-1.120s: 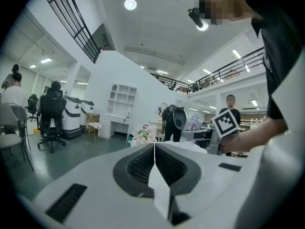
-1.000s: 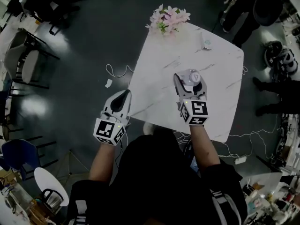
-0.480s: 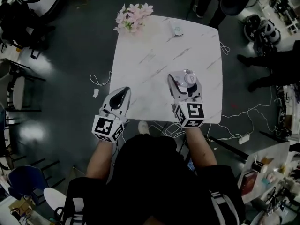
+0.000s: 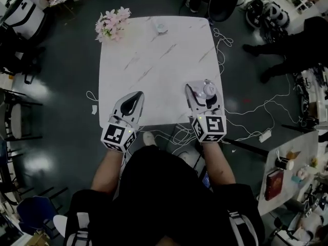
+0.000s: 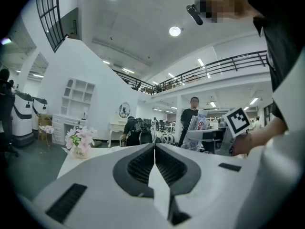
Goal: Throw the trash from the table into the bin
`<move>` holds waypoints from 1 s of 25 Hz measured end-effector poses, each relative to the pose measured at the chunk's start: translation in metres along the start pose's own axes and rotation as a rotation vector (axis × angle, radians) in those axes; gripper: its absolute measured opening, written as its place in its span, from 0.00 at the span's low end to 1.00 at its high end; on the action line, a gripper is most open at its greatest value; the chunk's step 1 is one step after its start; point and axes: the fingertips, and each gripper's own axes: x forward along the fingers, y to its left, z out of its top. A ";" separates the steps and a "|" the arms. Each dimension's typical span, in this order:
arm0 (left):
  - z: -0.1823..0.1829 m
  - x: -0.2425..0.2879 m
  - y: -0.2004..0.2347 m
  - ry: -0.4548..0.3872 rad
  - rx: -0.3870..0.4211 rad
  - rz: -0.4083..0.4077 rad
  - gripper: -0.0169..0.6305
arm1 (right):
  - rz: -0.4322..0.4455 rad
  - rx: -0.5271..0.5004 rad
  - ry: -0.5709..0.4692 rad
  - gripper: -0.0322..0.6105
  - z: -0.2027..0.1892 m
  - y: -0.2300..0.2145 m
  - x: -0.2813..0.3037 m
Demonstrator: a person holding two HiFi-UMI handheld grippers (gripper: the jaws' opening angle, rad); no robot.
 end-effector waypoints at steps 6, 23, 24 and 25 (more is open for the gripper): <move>-0.005 0.028 -0.070 0.009 0.000 -0.087 0.05 | -0.086 -0.001 0.011 0.52 -0.008 -0.057 -0.062; -0.029 0.087 -0.279 0.054 0.016 -0.431 0.05 | -0.414 0.040 0.029 0.52 -0.037 -0.193 -0.261; -0.032 0.088 -0.290 0.057 0.016 -0.448 0.05 | -0.429 0.039 0.032 0.52 -0.040 -0.198 -0.272; -0.034 0.090 -0.301 0.059 0.015 -0.465 0.05 | -0.444 0.036 0.036 0.52 -0.043 -0.203 -0.283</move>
